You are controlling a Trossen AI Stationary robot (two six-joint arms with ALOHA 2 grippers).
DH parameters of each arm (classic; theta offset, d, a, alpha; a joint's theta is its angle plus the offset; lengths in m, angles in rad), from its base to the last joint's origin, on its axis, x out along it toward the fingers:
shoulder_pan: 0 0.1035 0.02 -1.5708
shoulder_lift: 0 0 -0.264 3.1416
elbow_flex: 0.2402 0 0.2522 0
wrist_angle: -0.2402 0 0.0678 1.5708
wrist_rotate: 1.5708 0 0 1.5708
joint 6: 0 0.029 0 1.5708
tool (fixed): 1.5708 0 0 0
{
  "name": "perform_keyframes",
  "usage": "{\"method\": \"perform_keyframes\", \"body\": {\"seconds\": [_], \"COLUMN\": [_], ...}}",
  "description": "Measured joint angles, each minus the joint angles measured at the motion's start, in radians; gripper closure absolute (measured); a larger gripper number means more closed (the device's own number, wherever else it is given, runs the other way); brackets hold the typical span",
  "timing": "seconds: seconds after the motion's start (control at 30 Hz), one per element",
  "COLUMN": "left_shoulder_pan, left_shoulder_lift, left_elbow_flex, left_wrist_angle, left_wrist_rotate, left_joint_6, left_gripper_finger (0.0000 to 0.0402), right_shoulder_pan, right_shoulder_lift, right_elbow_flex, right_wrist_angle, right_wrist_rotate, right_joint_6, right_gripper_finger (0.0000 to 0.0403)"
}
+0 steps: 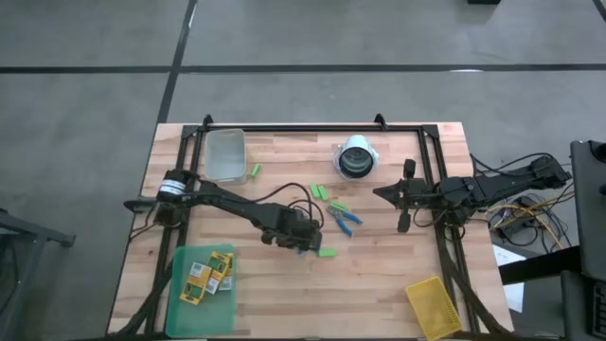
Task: Pick & Place School Supplies
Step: Put the blue puncher hole into the gray bin
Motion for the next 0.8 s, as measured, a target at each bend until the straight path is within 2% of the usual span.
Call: {"method": "perform_keyframes", "body": {"seconds": [0.13, 0.43, 0.8], "left_shoulder_pan": [0.001, 0.001, 0.004], "left_shoulder_lift": [0.0, 0.0, -0.007], "left_elbow_flex": [-0.001, -0.003, 0.007], "left_wrist_angle": [-0.007, -0.027, -0.022], "left_wrist_rotate": [0.0, 0.0, -0.002], "left_joint_6": [0.001, 0.002, 0.022], "left_gripper_finger": [0.0247, 0.036, 0.036], "right_shoulder_pan": [0.0, 0.0, 0.0], "right_shoulder_lift": [0.0, 0.0, 0.0], "right_elbow_flex": [0.0, 0.0, 0.0], "right_wrist_angle": [-0.001, -0.001, -0.002], "right_wrist_rotate": [0.0, 0.0, 0.0], "right_joint_6": [-0.001, -0.001, -0.001], "right_gripper_finger": [0.0394, 0.0394, 0.0394]}}
